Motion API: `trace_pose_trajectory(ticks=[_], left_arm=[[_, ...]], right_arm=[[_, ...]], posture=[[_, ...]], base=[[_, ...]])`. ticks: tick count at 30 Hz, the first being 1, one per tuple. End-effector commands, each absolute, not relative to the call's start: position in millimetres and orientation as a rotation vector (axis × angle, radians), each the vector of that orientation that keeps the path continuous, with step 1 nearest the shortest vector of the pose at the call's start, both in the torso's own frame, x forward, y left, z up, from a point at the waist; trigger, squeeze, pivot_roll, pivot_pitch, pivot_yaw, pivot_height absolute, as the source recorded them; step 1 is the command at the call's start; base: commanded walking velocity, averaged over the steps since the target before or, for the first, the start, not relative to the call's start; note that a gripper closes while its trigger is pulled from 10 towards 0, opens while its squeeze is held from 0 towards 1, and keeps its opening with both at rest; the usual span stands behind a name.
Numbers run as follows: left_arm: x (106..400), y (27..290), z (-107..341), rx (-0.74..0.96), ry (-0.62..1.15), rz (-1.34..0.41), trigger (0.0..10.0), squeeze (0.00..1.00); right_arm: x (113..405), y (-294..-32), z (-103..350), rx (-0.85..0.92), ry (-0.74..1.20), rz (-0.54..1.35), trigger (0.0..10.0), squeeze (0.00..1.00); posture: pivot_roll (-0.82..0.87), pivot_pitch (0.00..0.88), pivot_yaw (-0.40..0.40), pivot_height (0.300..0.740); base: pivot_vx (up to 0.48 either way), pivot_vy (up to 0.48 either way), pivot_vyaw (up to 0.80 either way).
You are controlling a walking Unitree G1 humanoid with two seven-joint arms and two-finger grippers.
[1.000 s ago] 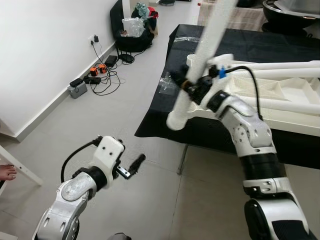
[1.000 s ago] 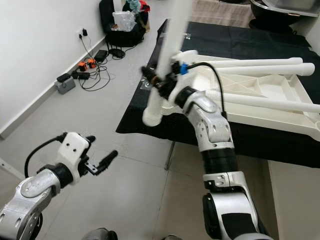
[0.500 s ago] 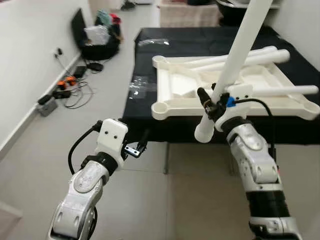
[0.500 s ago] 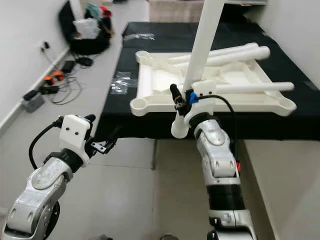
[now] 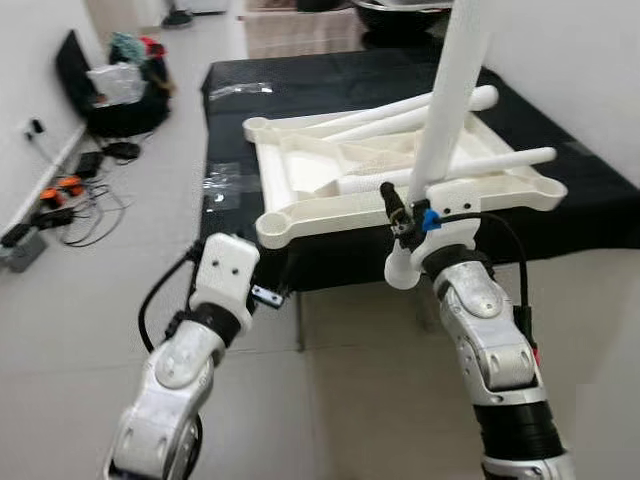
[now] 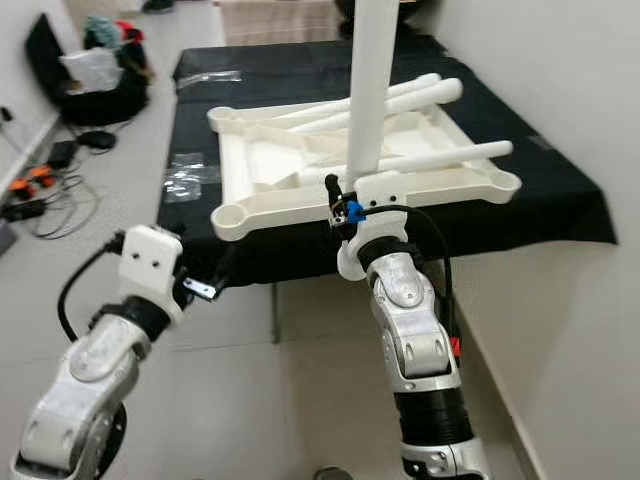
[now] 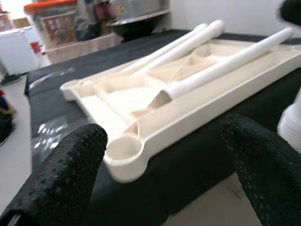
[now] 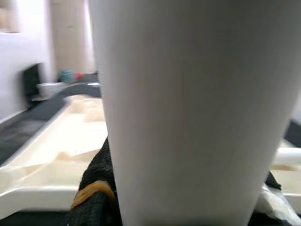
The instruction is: Building children table
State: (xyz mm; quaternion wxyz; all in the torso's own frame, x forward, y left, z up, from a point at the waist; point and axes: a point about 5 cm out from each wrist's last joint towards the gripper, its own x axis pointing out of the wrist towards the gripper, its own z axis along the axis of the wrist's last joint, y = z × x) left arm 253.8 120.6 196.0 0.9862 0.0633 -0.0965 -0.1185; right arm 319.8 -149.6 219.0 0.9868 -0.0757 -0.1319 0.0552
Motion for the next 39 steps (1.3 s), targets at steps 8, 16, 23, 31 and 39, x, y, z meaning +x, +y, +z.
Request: trace_pose_trajectory(ticks=[8, 16, 23, 31, 39], left_arm=[[258.2, 124.9, 199.9, 0.147, -0.196, -0.198, 10.0, 0.0], [260.0, 127.4, 202.3, 0.147, -0.196, -0.192, 10.0, 0.0], [261.6, 129.1, 205.4, 0.141, -0.197, -0.171, 10.0, 0.0], [263.3, 129.2, 211.0, 0.155, -0.216, -0.142, 10.0, 0.0], [265.1, 130.1, 220.8, 0.138, -0.259, -0.139, 10.0, 0.0]], right_arm=[[322.4, -148.1, 227.0, -0.144, -0.277, 0.079, 10.0, 0.0], [320.3, -145.0, 227.7, -0.137, -0.287, 0.08, 10.0, 0.0], [320.4, -141.2, 234.4, -0.119, -0.303, 0.091, 10.0, 0.0], [320.2, -139.4, 241.8, -0.087, -0.326, 0.111, 10.0, 0.0], [320.5, -137.0, 244.3, -0.085, -0.331, 0.125, 10.0, 0.0]], posture=[[0.0, 0.03, -0.004, 0.74], [0.0, 0.025, -0.008, 0.74], [0.0, 0.02, -0.011, 0.74], [-0.01, 0.021, -0.017, 0.74], [0.0, 0.024, -0.019, 0.74]], base=[[0.0, 0.041, -0.78], [0.0, 0.48, -0.28], [0.0, 0.206, 0.0], [0.0, 0.0, 0.0], [0.191, 0.0, 0.0]])
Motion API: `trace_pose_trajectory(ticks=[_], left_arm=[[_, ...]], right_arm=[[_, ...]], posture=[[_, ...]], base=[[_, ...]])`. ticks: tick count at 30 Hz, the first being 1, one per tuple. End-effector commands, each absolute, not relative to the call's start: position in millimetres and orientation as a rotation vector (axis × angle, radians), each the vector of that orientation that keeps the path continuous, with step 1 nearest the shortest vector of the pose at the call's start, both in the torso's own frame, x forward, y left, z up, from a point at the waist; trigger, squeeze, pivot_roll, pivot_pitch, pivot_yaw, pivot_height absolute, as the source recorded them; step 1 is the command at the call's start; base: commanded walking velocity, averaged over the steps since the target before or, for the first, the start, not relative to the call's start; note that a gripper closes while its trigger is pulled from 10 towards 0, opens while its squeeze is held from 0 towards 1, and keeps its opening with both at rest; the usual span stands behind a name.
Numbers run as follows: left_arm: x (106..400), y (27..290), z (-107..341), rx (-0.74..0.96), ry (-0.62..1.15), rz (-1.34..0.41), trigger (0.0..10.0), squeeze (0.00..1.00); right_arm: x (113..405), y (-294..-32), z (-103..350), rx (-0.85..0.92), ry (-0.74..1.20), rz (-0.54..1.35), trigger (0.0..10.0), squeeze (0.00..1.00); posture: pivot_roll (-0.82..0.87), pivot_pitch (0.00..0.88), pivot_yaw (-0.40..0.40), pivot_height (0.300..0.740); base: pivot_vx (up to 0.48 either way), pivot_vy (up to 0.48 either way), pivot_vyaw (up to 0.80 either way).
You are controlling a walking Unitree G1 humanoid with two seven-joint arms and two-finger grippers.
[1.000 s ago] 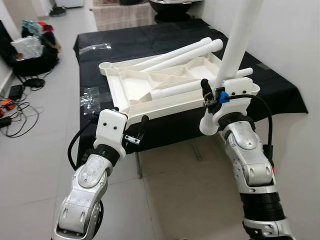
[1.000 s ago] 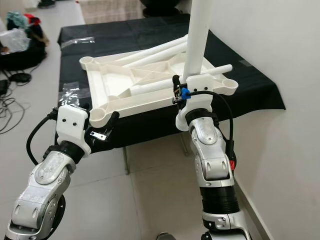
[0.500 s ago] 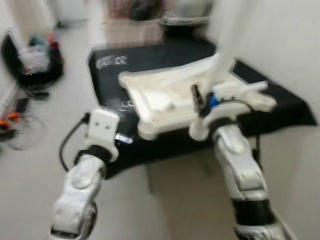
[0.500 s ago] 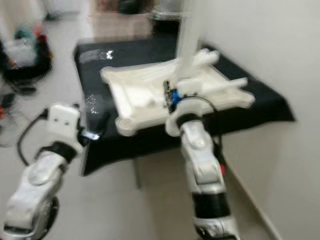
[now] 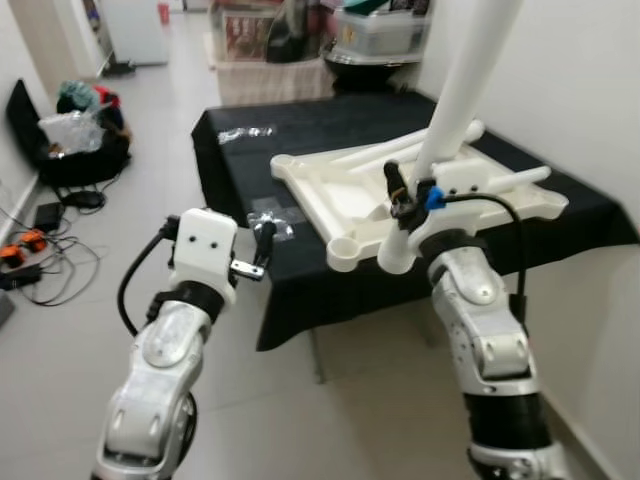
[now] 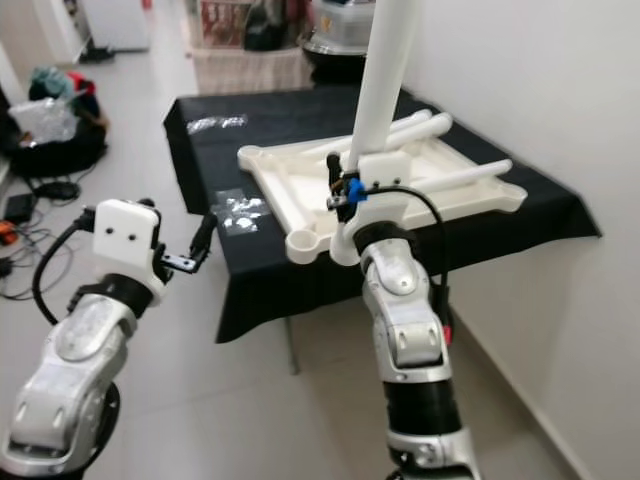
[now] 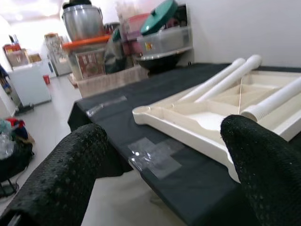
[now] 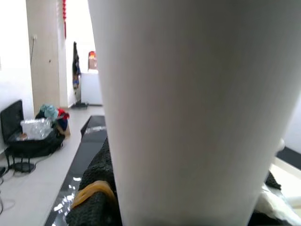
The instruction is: Building children table
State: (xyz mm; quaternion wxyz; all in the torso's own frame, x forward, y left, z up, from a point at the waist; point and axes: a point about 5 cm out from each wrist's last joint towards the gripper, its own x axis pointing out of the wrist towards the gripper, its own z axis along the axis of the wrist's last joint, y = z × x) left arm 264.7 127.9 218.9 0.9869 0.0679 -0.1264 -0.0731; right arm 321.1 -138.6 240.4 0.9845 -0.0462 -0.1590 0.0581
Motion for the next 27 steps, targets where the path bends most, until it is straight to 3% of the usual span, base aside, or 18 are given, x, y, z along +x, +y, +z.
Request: trace_pose_trajectory(ticks=[1, 17, 27], left_arm=[[265.1, 130.4, 221.9, 0.141, -0.266, -0.135, 10.0, 0.0], [266.8, 131.7, 223.2, 0.134, -0.257, -0.124, 10.0, 0.0], [267.5, 132.1, 226.1, 0.115, -0.26, -0.113, 10.0, 0.0]], right_arm=[[320.4, -136.5, 244.3, -0.083, -0.331, 0.127, 10.0, 0.0], [320.3, -133.1, 253.4, -0.052, -0.358, 0.14, 10.0, 0.0], [320.3, -133.0, 271.4, -0.021, -0.422, 0.147, 10.0, 0.0]], posture=[[0.0, 0.025, -0.018, 0.74], [0.0, 0.031, -0.018, 0.74], [0.0, 0.035, -0.02, 0.74]], base=[[0.356, 0.0, 0.0], [0.436, 0.0, 0.0], [0.0, 0.0, 0.0]])
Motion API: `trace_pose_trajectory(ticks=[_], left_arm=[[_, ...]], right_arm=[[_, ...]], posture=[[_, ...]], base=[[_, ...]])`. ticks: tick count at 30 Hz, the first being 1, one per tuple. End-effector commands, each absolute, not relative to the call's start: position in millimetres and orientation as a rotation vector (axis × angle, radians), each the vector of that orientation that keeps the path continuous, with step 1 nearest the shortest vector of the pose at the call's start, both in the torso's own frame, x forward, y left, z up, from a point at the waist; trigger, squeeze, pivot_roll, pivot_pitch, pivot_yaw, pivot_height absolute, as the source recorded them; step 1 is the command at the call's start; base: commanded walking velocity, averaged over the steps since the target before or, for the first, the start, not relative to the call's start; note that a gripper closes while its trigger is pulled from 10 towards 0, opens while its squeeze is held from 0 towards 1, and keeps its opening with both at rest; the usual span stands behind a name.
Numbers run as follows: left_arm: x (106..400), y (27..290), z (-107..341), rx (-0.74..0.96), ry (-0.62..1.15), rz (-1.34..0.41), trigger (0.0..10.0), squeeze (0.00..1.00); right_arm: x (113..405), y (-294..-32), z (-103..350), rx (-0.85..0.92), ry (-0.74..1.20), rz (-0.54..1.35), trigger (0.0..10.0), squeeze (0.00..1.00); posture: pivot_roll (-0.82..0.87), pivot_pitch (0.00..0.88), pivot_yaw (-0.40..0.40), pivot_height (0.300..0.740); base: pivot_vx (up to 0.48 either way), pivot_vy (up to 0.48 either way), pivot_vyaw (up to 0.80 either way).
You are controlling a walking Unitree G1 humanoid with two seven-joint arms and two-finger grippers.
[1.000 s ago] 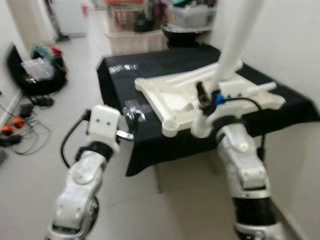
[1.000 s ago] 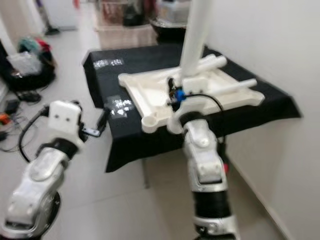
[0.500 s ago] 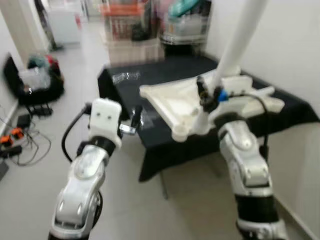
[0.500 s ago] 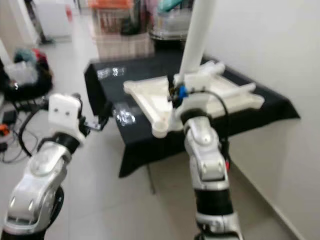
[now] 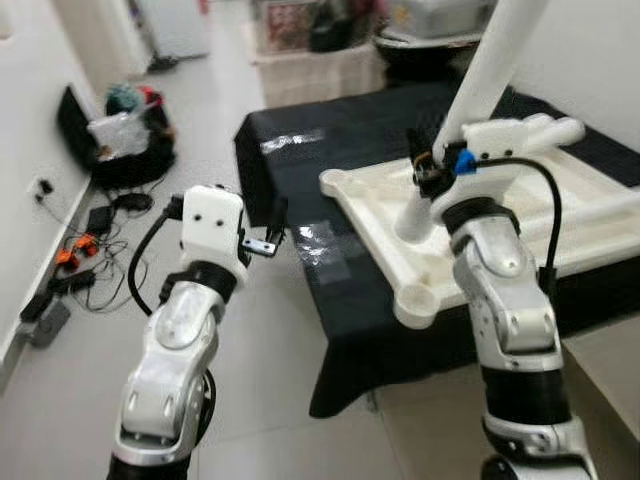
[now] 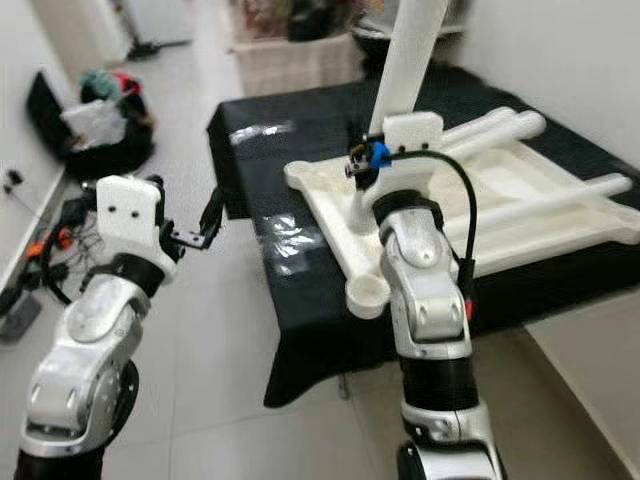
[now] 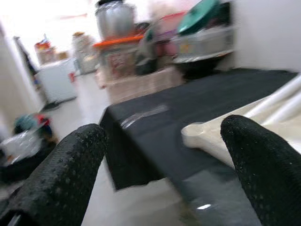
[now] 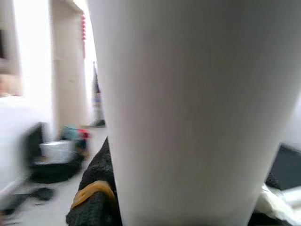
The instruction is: Building children table
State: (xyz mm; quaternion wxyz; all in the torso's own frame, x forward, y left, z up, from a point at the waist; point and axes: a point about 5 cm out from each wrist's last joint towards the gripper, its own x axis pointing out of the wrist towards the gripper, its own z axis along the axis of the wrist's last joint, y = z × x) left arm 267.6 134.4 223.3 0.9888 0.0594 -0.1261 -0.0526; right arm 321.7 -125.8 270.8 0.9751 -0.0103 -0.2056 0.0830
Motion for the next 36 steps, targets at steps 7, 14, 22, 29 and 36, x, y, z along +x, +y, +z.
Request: trace_pose_trajectory(ticks=[7, 14, 22, 29, 36], left_arm=[[267.2, 132.7, 225.5, 0.116, -0.261, -0.113, 10.0, 0.0], [267.7, 132.5, 222.0, 0.144, -0.249, -0.113, 10.0, 0.0], [268.5, 137.3, 219.3, 0.116, -0.223, -0.078, 10.0, 0.0], [268.0, 141.4, 216.7, 0.086, -0.209, -0.053, 10.0, 0.0], [266.7, 143.8, 213.8, 0.08, -0.198, -0.042, 10.0, 0.0]], right_arm=[[320.5, -131.6, 290.0, 0.058, -0.472, 0.187, 10.0, 0.0], [326.5, -130.2, 288.3, 0.045, -0.446, 0.213, 10.0, 0.0], [324.4, -117.3, 281.9, 0.048, -0.415, 0.27, 10.0, 0.0], [325.6, -116.6, 280.6, 0.053, -0.402, 0.289, 10.0, 0.0], [327.4, -116.6, 285.1, 0.053, -0.417, 0.307, 10.0, 0.0]], posture=[[0.0, 0.034, -0.019, 0.74], [0.0, 0.037, -0.024, 0.74], [0.0, 0.038, -0.027, 0.74], [0.0, 0.036, -0.032, 0.74], [0.0, 0.032, -0.032, 0.74]], base=[[0.0, 0.0, 0.0], [0.034, -0.374, 0.0], [0.033, -0.306, 0.0], [0.0, 0.0, 0.0], [0.0, 0.039, 0.0]])
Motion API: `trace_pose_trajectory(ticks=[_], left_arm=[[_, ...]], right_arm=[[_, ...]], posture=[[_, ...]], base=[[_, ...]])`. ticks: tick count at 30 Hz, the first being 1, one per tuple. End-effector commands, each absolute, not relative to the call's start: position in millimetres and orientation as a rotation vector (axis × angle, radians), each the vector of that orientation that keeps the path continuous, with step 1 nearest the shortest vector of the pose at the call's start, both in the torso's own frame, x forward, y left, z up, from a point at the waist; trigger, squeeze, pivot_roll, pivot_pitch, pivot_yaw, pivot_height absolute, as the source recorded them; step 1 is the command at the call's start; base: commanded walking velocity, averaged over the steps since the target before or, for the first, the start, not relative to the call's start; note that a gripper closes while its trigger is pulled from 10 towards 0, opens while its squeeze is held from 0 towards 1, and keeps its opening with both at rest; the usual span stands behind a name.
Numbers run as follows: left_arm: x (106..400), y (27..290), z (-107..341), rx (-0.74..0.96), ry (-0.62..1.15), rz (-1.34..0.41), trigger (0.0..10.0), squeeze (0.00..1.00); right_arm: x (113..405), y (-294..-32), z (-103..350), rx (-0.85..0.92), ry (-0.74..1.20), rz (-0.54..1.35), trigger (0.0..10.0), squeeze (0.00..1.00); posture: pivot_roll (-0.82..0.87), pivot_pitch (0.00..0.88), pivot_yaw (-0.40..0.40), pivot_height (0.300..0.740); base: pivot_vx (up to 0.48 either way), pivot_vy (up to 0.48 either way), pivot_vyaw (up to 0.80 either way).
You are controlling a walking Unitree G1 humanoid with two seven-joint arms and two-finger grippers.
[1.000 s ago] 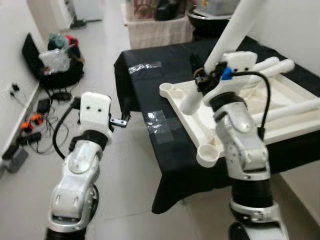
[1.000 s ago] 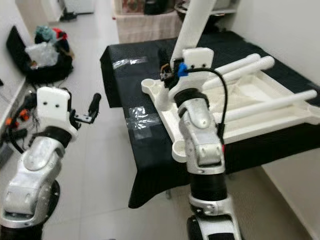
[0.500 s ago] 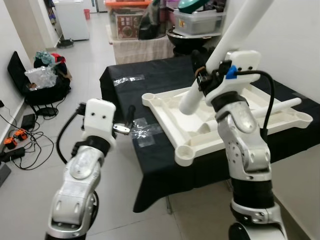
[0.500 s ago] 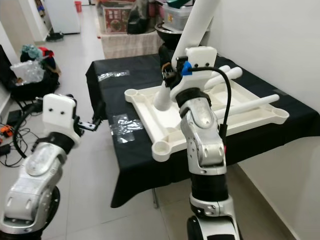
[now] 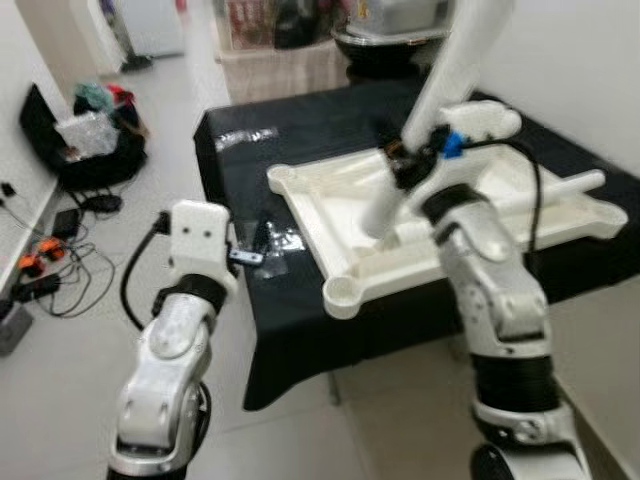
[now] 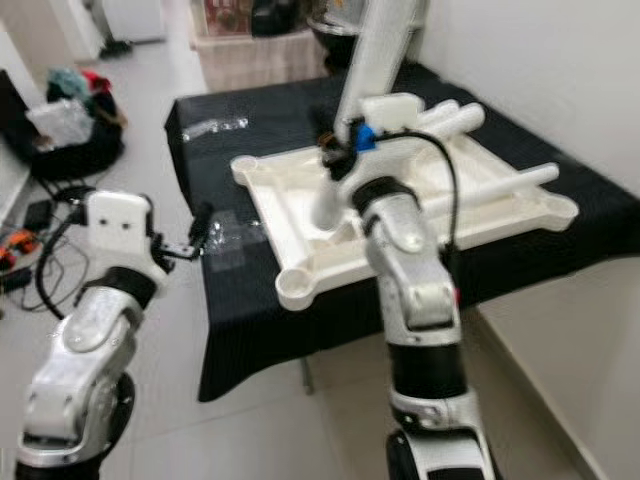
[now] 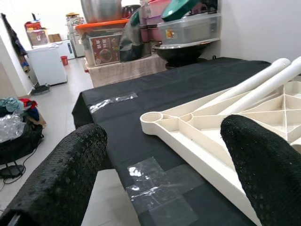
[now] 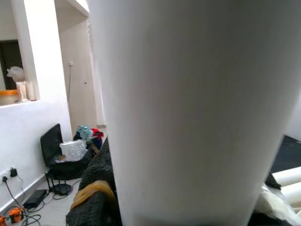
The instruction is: Building children table
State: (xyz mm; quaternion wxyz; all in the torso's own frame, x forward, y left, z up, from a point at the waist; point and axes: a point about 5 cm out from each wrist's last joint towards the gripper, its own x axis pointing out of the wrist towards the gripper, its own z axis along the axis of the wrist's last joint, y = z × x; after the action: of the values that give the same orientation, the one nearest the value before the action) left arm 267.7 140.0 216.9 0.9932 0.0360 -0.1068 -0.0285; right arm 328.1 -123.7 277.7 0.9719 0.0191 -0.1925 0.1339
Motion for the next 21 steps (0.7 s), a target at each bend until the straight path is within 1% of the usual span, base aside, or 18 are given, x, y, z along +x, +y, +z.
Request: trace_pose_trajectory(ticks=[1, 5, 11, 12, 14, 16, 17, 19, 21], left_arm=[[266.7, 143.8, 213.8, 0.08, -0.198, -0.042, 10.0, 0.0], [266.3, 143.9, 213.2, 0.082, -0.195, -0.039, 10.0, 0.0], [265.5, 143.0, 211.3, 0.095, -0.185, -0.042, 10.0, 0.0], [264.8, 142.5, 210.6, 0.095, -0.182, -0.048, 10.0, 0.0], [264.4, 142.3, 210.2, 0.095, -0.181, -0.051, 10.0, 0.0], [262.1, 138.9, 206.8, 0.102, -0.167, -0.082, 10.0, 0.0], [262.1, 138.9, 206.8, 0.102, -0.167, -0.082, 10.0, 0.0], [259.4, 136.0, 204.2, 0.09, -0.155, -0.11, 10.0, 0.0], [258.5, 135.1, 203.8, 0.086, -0.153, -0.12, 10.0, 0.0]], right_arm=[[327.4, -116.6, 285.1, 0.053, -0.417, 0.307, 10.0, 0.0], [328.1, -117.5, 287.2, 0.05, -0.422, 0.309, 10.0, 0.0], [333.7, -120.3, 299.4, 0.015, -0.454, 0.337, 10.0, 0.0], [341.2, -125.9, 304.3, -0.013, -0.454, 0.362, 10.0, 0.0], [344.6, -129.1, 305.4, -0.019, -0.448, 0.366, 10.0, 0.0], [357.6, -141.5, 305.7, -0.043, -0.405, 0.361, 10.0, 0.0], [357.6, -141.5, 305.7, -0.043, -0.405, 0.361, 10.0, 0.0], [367.0, -153.0, 305.5, -0.048, -0.37, 0.36, 10.0, 0.0], [369.0, -156.2, 305.8, -0.051, -0.365, 0.36, 10.0, 0.0]], posture=[[0.0, 0.032, -0.032, 0.74], [0.0, 0.032, -0.034, 0.74], [0.0, 0.04, -0.037, 0.74], [0.0, 0.044, -0.037, 0.74], [0.0, 0.044, -0.037, 0.74], [0.01, 0.048, -0.04, 0.74], [0.01, 0.048, -0.04, 0.74], [0.01, 0.055, -0.036, 0.74], [0.01, 0.055, -0.039, 0.74]], base=[[0.0, 0.274, 0.0], [0.0, 0.48, 0.0], [0.0, 0.0, 0.0], [0.0, 0.0, 0.0], [0.0, 0.0, 0.0], [0.0, 0.0, 0.0], [0.0, 0.0, 0.0], [0.0, 0.0, 0.0], [0.0, 0.0, 0.0]])
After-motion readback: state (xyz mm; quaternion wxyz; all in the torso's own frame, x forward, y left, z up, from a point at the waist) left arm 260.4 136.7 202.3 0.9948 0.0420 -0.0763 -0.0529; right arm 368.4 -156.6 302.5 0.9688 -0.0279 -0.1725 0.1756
